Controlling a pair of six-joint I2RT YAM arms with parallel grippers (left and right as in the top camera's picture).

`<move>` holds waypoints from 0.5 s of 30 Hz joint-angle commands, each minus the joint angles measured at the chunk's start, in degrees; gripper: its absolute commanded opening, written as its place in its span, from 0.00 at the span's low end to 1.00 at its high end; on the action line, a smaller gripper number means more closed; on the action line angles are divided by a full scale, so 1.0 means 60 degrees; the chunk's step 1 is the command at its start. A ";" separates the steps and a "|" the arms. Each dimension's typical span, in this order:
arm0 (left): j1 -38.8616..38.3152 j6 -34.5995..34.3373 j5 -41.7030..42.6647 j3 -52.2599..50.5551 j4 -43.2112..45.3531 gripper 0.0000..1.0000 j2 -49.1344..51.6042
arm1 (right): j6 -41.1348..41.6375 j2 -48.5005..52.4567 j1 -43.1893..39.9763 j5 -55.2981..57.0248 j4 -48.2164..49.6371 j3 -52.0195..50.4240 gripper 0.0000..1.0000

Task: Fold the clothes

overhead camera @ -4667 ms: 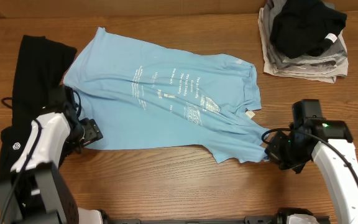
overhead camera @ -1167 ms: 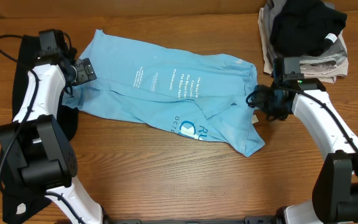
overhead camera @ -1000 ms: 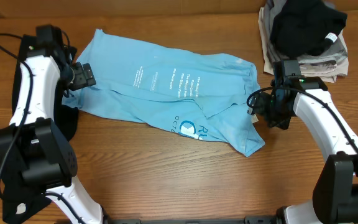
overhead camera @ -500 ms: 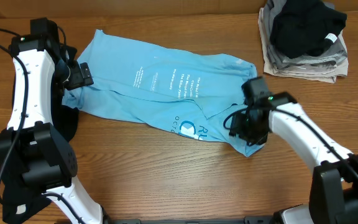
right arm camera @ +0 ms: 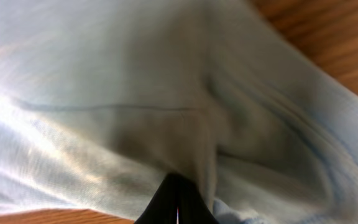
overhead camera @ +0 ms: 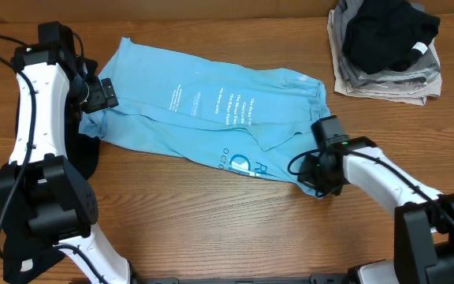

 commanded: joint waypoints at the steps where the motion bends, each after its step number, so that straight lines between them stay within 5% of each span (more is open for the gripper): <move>1: -0.0080 0.0186 0.0080 -0.0095 -0.0095 1.00 -0.0036 | 0.0168 -0.0080 -0.1020 0.0601 -0.0255 -0.0237 0.04; 10: -0.0080 0.0186 0.0080 -0.0095 -0.0346 1.00 -0.0036 | -0.0171 -0.0080 -0.3453 0.0433 -0.1501 -0.0237 0.04; 15: -0.0080 0.0350 0.0142 -0.0095 -0.0656 1.00 -0.0036 | -0.1435 -0.0109 -0.4390 -0.0652 -0.1774 -0.0178 0.04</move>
